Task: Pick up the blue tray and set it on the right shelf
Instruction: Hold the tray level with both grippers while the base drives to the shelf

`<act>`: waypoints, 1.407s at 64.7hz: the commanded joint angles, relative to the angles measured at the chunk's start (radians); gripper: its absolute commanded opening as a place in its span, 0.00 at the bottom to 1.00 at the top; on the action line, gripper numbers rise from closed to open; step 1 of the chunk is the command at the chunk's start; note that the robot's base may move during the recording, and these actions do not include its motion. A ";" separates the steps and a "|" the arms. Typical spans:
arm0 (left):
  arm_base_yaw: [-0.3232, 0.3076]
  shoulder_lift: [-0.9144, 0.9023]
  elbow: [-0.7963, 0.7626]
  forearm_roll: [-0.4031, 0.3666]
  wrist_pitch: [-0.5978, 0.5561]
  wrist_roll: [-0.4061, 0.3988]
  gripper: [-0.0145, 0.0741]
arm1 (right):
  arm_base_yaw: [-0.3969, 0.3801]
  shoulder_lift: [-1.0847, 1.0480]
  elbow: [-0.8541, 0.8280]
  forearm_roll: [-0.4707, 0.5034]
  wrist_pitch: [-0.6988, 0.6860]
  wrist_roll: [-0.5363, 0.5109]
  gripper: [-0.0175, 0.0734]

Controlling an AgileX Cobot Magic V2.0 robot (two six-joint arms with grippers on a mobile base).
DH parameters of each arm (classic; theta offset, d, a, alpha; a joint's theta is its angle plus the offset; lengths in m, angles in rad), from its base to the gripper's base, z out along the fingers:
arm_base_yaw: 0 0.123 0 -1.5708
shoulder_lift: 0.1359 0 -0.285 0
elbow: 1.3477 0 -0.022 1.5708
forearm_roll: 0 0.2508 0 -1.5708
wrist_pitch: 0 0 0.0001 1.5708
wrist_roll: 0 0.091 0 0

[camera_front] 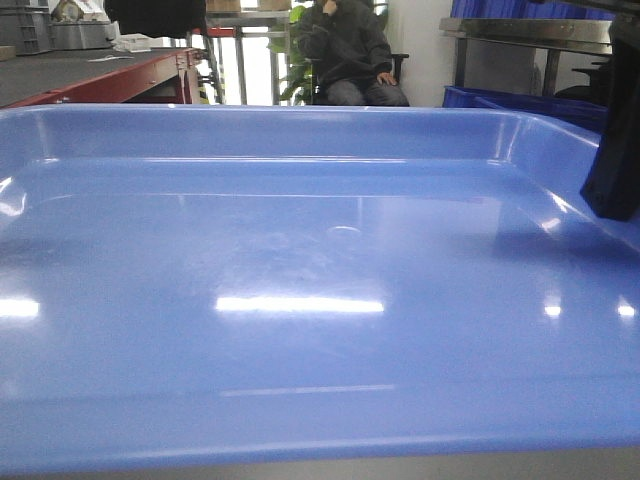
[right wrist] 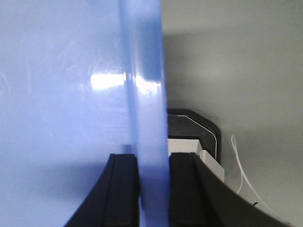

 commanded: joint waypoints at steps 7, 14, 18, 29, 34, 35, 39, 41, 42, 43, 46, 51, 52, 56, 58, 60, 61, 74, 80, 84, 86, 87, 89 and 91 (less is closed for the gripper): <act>0.010 -0.022 -0.025 0.069 0.051 -0.014 0.11 | -0.009 -0.025 -0.024 -0.088 0.016 0.005 0.35; 0.010 -0.022 -0.025 0.069 0.063 -0.014 0.11 | -0.009 -0.025 -0.024 -0.088 0.016 0.005 0.35; 0.010 -0.022 -0.025 0.069 0.082 -0.014 0.11 | -0.009 -0.025 -0.024 -0.088 0.016 0.005 0.35; 0.010 -0.022 -0.025 0.069 0.139 -0.014 0.11 | -0.009 -0.025 -0.024 -0.088 0.017 0.005 0.35; 0.010 -0.022 -0.025 0.069 0.155 -0.014 0.11 | -0.009 -0.025 -0.024 -0.088 0.017 0.005 0.35; 0.010 -0.022 -0.025 0.069 0.159 -0.014 0.11 | -0.009 -0.025 -0.024 -0.088 0.017 0.005 0.35; 0.010 -0.022 -0.025 0.067 0.165 -0.014 0.11 | -0.009 -0.025 -0.024 -0.088 0.017 0.005 0.35; 0.010 -0.022 -0.025 0.065 0.165 -0.014 0.11 | -0.009 -0.025 -0.024 -0.088 0.017 0.005 0.35; 0.010 -0.022 -0.025 0.065 0.165 -0.014 0.11 | -0.009 -0.025 -0.024 -0.088 0.017 0.005 0.35; 0.010 -0.022 -0.025 0.065 0.165 -0.014 0.11 | -0.009 -0.025 -0.024 -0.088 0.017 0.005 0.35; 0.010 -0.022 -0.025 0.065 0.165 -0.014 0.11 | -0.009 -0.025 -0.024 -0.088 0.017 0.005 0.35; 0.010 -0.022 -0.025 0.065 0.165 -0.014 0.11 | -0.009 -0.025 -0.024 -0.088 0.017 0.005 0.35; 0.010 -0.022 -0.025 0.065 0.165 -0.014 0.11 | -0.009 -0.025 -0.024 -0.088 0.017 0.005 0.35; 0.010 -0.022 -0.025 0.065 0.165 -0.014 0.11 | -0.009 -0.025 -0.024 -0.088 0.017 0.005 0.35; 0.010 -0.022 -0.025 0.065 0.165 -0.014 0.11 | -0.009 -0.025 -0.024 -0.088 0.017 0.005 0.35; 0.010 -0.022 -0.025 0.065 0.165 -0.014 0.11 | -0.009 -0.025 -0.024 -0.088 0.017 0.005 0.35; 0.010 -0.022 -0.025 0.065 0.165 -0.014 0.11 | -0.009 -0.025 -0.024 -0.088 0.017 0.005 0.35; 0.010 -0.022 -0.025 0.065 0.165 -0.014 0.11 | -0.009 -0.025 -0.024 -0.088 0.017 0.005 0.35; 0.010 -0.022 -0.025 0.065 0.165 -0.014 0.11 | -0.009 -0.025 -0.024 -0.088 0.017 0.005 0.35; 0.010 -0.022 -0.025 0.065 0.165 -0.014 0.11 | -0.009 -0.025 -0.024 -0.088 0.017 0.005 0.35; 0.010 -0.022 -0.025 0.065 0.165 -0.014 0.11 | -0.009 -0.025 -0.024 -0.088 0.017 0.005 0.35; 0.010 -0.022 -0.025 0.065 0.165 -0.014 0.11 | -0.009 -0.025 -0.024 -0.088 0.017 0.005 0.35; 0.010 -0.022 -0.025 0.065 0.165 -0.014 0.11 | -0.009 -0.025 -0.024 -0.088 0.016 0.005 0.35; 0.010 -0.022 -0.025 0.065 0.165 -0.014 0.11 | -0.009 -0.025 -0.024 -0.088 0.016 0.005 0.35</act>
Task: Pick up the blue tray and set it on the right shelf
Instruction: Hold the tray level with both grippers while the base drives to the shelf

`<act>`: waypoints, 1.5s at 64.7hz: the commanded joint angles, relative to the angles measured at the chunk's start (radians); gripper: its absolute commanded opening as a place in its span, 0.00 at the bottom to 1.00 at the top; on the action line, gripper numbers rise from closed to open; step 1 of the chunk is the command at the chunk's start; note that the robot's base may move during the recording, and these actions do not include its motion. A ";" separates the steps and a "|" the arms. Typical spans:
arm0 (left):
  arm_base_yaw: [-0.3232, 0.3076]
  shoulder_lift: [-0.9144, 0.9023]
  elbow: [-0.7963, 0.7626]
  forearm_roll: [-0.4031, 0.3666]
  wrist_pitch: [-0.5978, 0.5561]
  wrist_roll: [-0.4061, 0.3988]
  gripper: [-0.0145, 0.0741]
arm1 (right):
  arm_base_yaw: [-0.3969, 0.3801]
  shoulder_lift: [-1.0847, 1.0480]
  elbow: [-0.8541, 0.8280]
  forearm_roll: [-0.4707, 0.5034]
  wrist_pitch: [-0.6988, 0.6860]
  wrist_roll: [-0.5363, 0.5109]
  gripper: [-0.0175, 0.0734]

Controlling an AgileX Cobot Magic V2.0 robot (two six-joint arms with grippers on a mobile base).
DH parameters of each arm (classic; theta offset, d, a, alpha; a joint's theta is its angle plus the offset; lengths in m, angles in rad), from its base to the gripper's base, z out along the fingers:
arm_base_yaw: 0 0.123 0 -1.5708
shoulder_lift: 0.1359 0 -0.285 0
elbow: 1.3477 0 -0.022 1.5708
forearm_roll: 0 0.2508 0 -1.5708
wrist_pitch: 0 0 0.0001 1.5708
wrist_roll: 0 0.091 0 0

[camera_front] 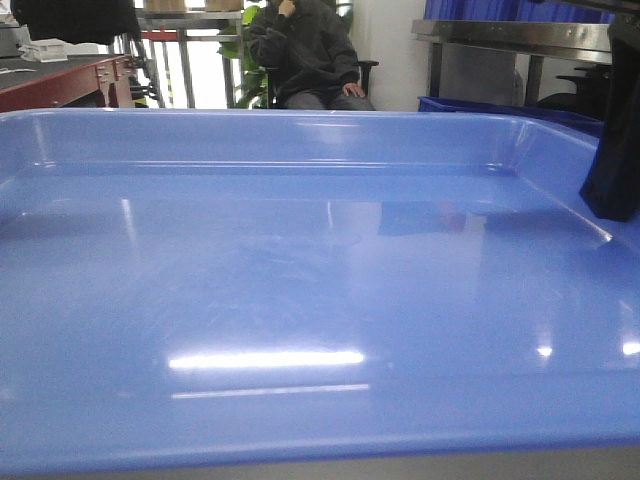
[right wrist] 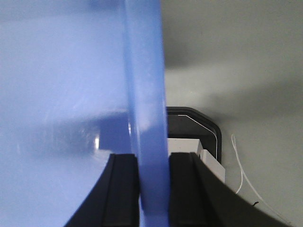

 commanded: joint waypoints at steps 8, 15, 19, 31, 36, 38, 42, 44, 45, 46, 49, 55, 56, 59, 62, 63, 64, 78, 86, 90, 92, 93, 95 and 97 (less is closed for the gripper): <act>0.009 -0.022 -0.025 0.066 0.156 -0.014 0.11 | -0.009 -0.025 -0.024 -0.090 0.016 0.005 0.35; 0.009 -0.022 -0.025 0.066 0.156 -0.014 0.11 | -0.009 -0.025 -0.024 -0.090 0.016 0.005 0.35; 0.009 -0.022 -0.025 0.066 0.156 -0.014 0.11 | -0.009 -0.025 -0.024 -0.090 0.016 0.005 0.35; 0.009 -0.022 -0.025 0.066 0.156 -0.014 0.11 | -0.009 -0.025 -0.024 -0.090 0.016 0.005 0.35; 0.009 -0.022 -0.025 0.066 0.156 -0.014 0.11 | -0.009 -0.025 -0.024 -0.090 0.016 0.005 0.35; 0.009 -0.022 -0.025 0.066 0.156 -0.014 0.11 | -0.009 -0.025 -0.024 -0.090 0.016 0.005 0.35; 0.009 -0.022 -0.025 0.066 0.156 -0.014 0.11 | -0.009 -0.025 -0.024 -0.090 0.016 0.005 0.35; 0.009 -0.022 -0.025 0.066 0.156 -0.014 0.11 | -0.009 -0.025 -0.024 -0.090 0.016 0.005 0.35; 0.009 -0.022 -0.025 0.066 0.156 -0.014 0.11 | -0.009 -0.025 -0.024 -0.090 0.016 0.005 0.35; 0.009 -0.022 -0.025 0.066 0.156 -0.014 0.11 | -0.009 -0.025 -0.024 -0.090 0.016 0.005 0.35; 0.009 -0.022 -0.025 0.066 0.156 -0.014 0.11 | -0.009 -0.025 -0.024 -0.090 0.016 0.005 0.35; 0.009 -0.022 -0.025 0.066 0.156 -0.014 0.11 | -0.009 -0.025 -0.024 -0.090 0.016 0.005 0.35; 0.009 -0.022 -0.025 0.066 0.156 -0.014 0.11 | -0.009 -0.025 -0.024 -0.090 0.016 0.005 0.35; 0.009 -0.022 -0.025 0.066 0.156 -0.014 0.11 | -0.009 -0.025 -0.024 -0.090 0.016 0.005 0.35; 0.009 -0.022 -0.025 0.066 0.156 -0.014 0.11 | -0.009 -0.025 -0.024 -0.090 0.016 0.005 0.35; 0.009 -0.022 -0.025 0.066 0.156 -0.014 0.11 | -0.009 -0.025 -0.024 -0.090 0.016 0.005 0.35; 0.009 -0.022 -0.025 0.066 0.156 -0.014 0.11 | -0.009 -0.025 -0.024 -0.090 0.016 0.005 0.35; 0.009 -0.022 -0.025 0.066 0.156 -0.014 0.11 | -0.009 -0.025 -0.024 -0.090 0.016 0.005 0.35; 0.009 -0.022 -0.025 0.066 0.156 -0.014 0.11 | -0.009 -0.025 -0.024 -0.090 0.016 0.005 0.35; 0.009 -0.022 -0.025 0.066 0.156 -0.014 0.11 | -0.009 -0.025 -0.024 -0.090 0.016 0.005 0.35; 0.009 -0.022 -0.025 0.066 0.156 -0.014 0.11 | -0.009 -0.025 -0.024 -0.090 0.016 0.005 0.35; 0.009 -0.022 -0.025 0.066 0.156 -0.014 0.11 | -0.009 -0.025 -0.024 -0.090 0.016 0.005 0.35; 0.009 -0.022 -0.025 0.066 0.156 -0.014 0.11 | -0.009 -0.025 -0.024 -0.090 0.016 0.005 0.35; 0.009 -0.022 -0.025 0.066 0.156 -0.014 0.11 | -0.009 -0.025 -0.024 -0.090 0.016 0.005 0.35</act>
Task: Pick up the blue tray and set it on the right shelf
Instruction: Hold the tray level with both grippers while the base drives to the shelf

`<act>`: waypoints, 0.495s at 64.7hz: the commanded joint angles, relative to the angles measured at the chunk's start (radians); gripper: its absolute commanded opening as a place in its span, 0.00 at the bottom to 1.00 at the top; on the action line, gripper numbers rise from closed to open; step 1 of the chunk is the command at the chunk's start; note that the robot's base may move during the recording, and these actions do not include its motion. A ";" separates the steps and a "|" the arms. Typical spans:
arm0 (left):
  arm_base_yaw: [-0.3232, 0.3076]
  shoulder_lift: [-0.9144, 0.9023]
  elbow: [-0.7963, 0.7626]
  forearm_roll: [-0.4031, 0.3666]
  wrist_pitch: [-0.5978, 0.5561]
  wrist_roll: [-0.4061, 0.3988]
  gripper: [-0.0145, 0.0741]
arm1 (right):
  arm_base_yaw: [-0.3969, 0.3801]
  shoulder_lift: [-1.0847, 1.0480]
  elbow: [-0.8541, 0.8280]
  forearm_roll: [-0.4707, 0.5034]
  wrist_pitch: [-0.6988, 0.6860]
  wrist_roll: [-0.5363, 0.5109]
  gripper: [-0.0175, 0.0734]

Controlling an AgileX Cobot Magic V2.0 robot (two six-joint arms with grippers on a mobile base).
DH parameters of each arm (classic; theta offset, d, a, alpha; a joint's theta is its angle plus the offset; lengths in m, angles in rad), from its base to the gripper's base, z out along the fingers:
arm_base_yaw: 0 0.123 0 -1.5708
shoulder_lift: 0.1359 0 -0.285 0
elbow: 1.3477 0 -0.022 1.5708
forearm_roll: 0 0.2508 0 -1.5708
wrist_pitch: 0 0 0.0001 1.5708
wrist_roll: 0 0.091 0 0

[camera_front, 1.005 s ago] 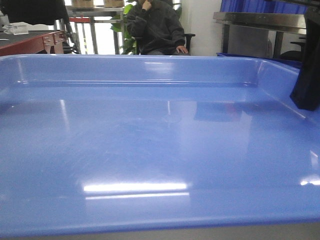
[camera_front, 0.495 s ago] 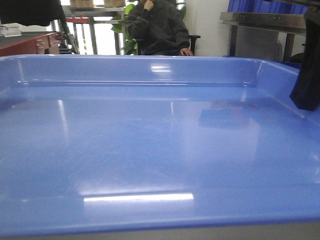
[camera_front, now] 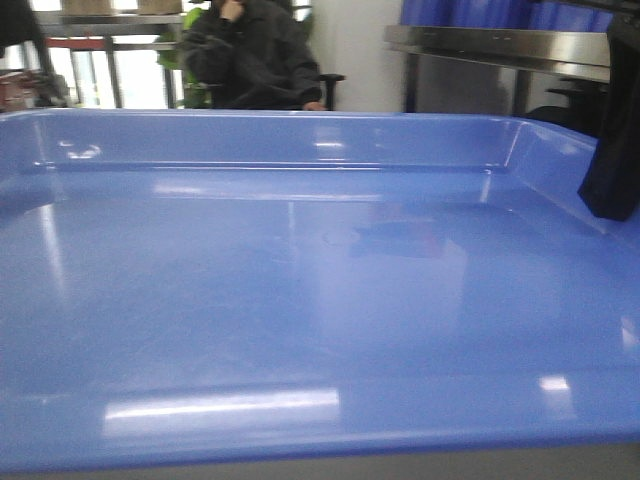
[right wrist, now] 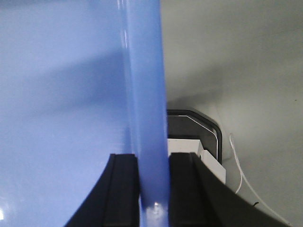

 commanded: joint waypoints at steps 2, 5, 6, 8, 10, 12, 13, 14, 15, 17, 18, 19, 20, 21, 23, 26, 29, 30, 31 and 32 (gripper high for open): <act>0.009 -0.022 -0.025 0.066 0.155 -0.014 0.11 | -0.009 -0.025 -0.024 -0.090 0.018 0.007 0.35; 0.009 -0.022 -0.025 0.066 0.155 -0.014 0.11 | -0.009 -0.025 -0.024 -0.090 0.018 0.007 0.35; 0.009 -0.022 -0.025 0.066 0.155 -0.014 0.11 | -0.009 -0.025 -0.024 -0.090 0.018 0.007 0.35; 0.009 -0.022 -0.025 0.066 0.155 -0.014 0.11 | -0.009 -0.025 -0.024 -0.090 0.018 0.007 0.35; 0.009 -0.022 -0.025 0.066 0.155 -0.014 0.11 | -0.009 -0.025 -0.024 -0.090 0.018 0.007 0.35; 0.009 -0.022 -0.025 0.066 0.155 -0.014 0.11 | -0.009 -0.025 -0.024 -0.090 0.018 0.007 0.35; 0.009 -0.022 -0.025 0.066 0.155 -0.014 0.11 | -0.009 -0.025 -0.024 -0.090 0.018 0.007 0.35; 0.009 -0.022 -0.025 0.066 0.155 -0.014 0.11 | -0.009 -0.025 -0.024 -0.090 0.018 0.007 0.35; 0.009 -0.022 -0.025 0.066 0.155 -0.014 0.11 | -0.009 -0.025 -0.024 -0.090 0.018 0.007 0.35; 0.009 -0.022 -0.025 0.066 0.155 -0.014 0.11 | -0.009 -0.025 -0.024 -0.090 0.018 0.007 0.35; 0.009 -0.022 -0.025 0.066 0.155 -0.014 0.11 | -0.009 -0.025 -0.024 -0.090 0.018 0.007 0.35; 0.009 -0.022 -0.025 0.066 0.155 -0.014 0.11 | -0.009 -0.025 -0.024 -0.090 0.018 0.007 0.35; 0.009 -0.022 -0.025 0.066 0.155 -0.014 0.11 | -0.009 -0.025 -0.024 -0.090 0.018 0.007 0.35; 0.009 -0.022 -0.025 0.066 0.155 -0.014 0.11 | -0.009 -0.025 -0.024 -0.090 0.018 0.007 0.35; 0.009 -0.022 -0.025 0.066 0.155 -0.014 0.11 | -0.009 -0.025 -0.024 -0.090 0.018 0.007 0.35; 0.009 -0.022 -0.025 0.066 0.155 -0.014 0.11 | -0.009 -0.025 -0.024 -0.090 0.018 0.007 0.35; 0.009 -0.022 -0.025 0.066 0.155 -0.014 0.11 | -0.009 -0.025 -0.024 -0.090 0.018 0.007 0.35; 0.009 -0.022 -0.025 0.066 0.155 -0.014 0.11 | -0.009 -0.025 -0.024 -0.090 0.018 0.007 0.35; 0.009 -0.022 -0.025 0.066 0.155 -0.014 0.11 | -0.009 -0.025 -0.024 -0.090 0.018 0.007 0.35; 0.009 -0.022 -0.025 0.066 0.155 -0.014 0.11 | -0.009 -0.025 -0.024 -0.090 0.018 0.007 0.35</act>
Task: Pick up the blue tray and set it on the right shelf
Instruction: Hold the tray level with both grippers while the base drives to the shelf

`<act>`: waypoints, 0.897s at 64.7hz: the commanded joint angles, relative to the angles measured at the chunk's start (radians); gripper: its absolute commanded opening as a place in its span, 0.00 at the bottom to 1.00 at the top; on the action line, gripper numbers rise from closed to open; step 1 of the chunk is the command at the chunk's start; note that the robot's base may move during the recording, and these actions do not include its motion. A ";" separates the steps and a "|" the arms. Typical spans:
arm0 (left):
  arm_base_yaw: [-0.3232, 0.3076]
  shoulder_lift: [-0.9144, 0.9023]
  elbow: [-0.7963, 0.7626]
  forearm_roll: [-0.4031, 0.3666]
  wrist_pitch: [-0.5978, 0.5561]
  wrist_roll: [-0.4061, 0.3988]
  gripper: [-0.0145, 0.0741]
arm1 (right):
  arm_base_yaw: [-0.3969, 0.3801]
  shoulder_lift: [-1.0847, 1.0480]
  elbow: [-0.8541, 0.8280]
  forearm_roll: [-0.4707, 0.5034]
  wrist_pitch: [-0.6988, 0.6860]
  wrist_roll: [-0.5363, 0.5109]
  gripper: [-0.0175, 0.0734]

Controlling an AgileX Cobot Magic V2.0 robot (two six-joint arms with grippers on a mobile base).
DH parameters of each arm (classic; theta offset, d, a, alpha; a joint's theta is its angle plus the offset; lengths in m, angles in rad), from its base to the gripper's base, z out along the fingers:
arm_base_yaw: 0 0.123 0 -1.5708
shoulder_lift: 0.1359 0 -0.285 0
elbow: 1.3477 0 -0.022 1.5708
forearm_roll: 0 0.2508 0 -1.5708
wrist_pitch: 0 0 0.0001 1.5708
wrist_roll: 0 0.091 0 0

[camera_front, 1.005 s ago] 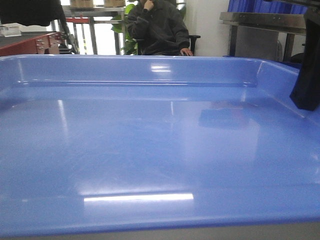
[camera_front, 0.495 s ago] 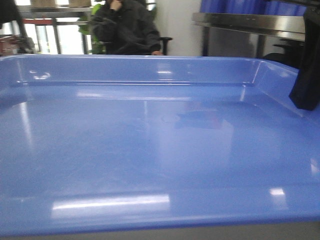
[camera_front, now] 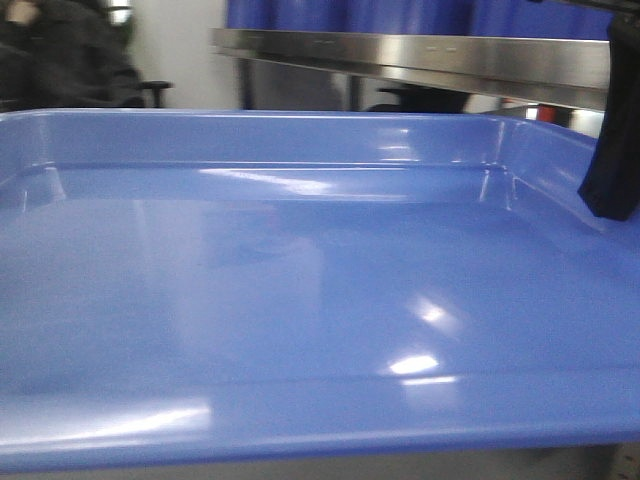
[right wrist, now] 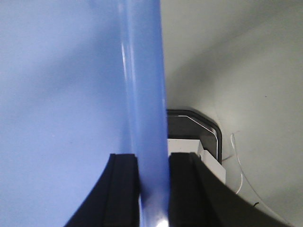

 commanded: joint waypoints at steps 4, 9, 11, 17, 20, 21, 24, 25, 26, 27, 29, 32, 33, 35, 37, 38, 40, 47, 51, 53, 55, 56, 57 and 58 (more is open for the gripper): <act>0.009 -0.022 -0.025 0.066 0.155 -0.014 0.11 | -0.009 -0.025 -0.024 -0.090 0.018 0.007 0.35; 0.009 -0.022 -0.025 0.066 0.155 -0.014 0.11 | -0.009 -0.025 -0.024 -0.090 0.018 0.007 0.35; 0.009 -0.022 -0.025 0.066 0.155 -0.014 0.11 | -0.009 -0.025 -0.024 -0.090 0.018 0.007 0.35; 0.009 -0.022 -0.025 0.066 0.155 -0.014 0.11 | -0.009 -0.025 -0.024 -0.090 0.018 0.007 0.35; 0.009 -0.022 -0.025 0.066 0.155 -0.014 0.11 | -0.009 -0.025 -0.024 -0.090 0.018 0.007 0.35; 0.009 -0.022 -0.025 0.066 0.155 -0.014 0.11 | -0.009 -0.025 -0.024 -0.090 0.018 0.007 0.35; 0.009 -0.022 -0.025 0.066 0.155 -0.014 0.11 | -0.009 -0.025 -0.024 -0.090 0.018 0.007 0.35; 0.009 -0.022 -0.025 0.066 0.155 -0.014 0.11 | -0.009 -0.025 -0.024 -0.090 0.018 0.007 0.35; 0.009 -0.022 -0.025 0.066 0.155 -0.014 0.11 | -0.009 -0.025 -0.024 -0.090 0.018 0.007 0.35; 0.009 -0.022 -0.025 0.066 0.155 -0.014 0.11 | -0.009 -0.025 -0.024 -0.090 0.018 0.007 0.35; 0.009 -0.022 -0.025 0.066 0.155 -0.014 0.11 | -0.009 -0.025 -0.024 -0.090 0.018 0.007 0.35; 0.009 -0.022 -0.025 0.066 0.155 -0.014 0.11 | -0.009 -0.025 -0.024 -0.090 0.018 0.007 0.35; 0.009 -0.022 -0.025 0.066 0.155 -0.014 0.11 | -0.009 -0.025 -0.024 -0.090 0.018 0.007 0.35; 0.009 -0.022 -0.025 0.066 0.155 -0.014 0.11 | -0.009 -0.025 -0.024 -0.090 0.018 0.007 0.35; 0.009 -0.022 -0.025 0.066 0.155 -0.014 0.11 | -0.009 -0.025 -0.024 -0.090 0.018 0.007 0.35; 0.009 -0.022 -0.025 0.066 0.155 -0.014 0.11 | -0.009 -0.025 -0.024 -0.090 0.018 0.007 0.35; 0.009 -0.022 -0.025 0.066 0.155 -0.014 0.11 | -0.009 -0.025 -0.024 -0.090 0.018 0.007 0.35; 0.009 -0.022 -0.025 0.066 0.155 -0.014 0.11 | -0.009 -0.025 -0.024 -0.090 0.018 0.007 0.35; 0.009 -0.022 -0.025 0.066 0.155 -0.014 0.11 | -0.009 -0.025 -0.024 -0.090 0.018 0.007 0.35; 0.009 -0.022 -0.025 0.066 0.155 -0.014 0.11 | -0.009 -0.025 -0.024 -0.090 0.018 0.007 0.35; 0.009 -0.022 -0.025 0.066 0.155 -0.014 0.11 | -0.009 -0.025 -0.024 -0.090 0.018 0.007 0.35; 0.009 -0.022 -0.025 0.066 0.155 -0.014 0.11 | -0.009 -0.025 -0.024 -0.090 0.018 0.007 0.35; 0.009 -0.022 -0.025 0.066 0.155 -0.014 0.11 | -0.009 -0.025 -0.024 -0.090 0.018 0.007 0.35; 0.009 -0.022 -0.025 0.066 0.155 -0.014 0.11 | -0.009 -0.025 -0.024 -0.090 0.018 0.007 0.35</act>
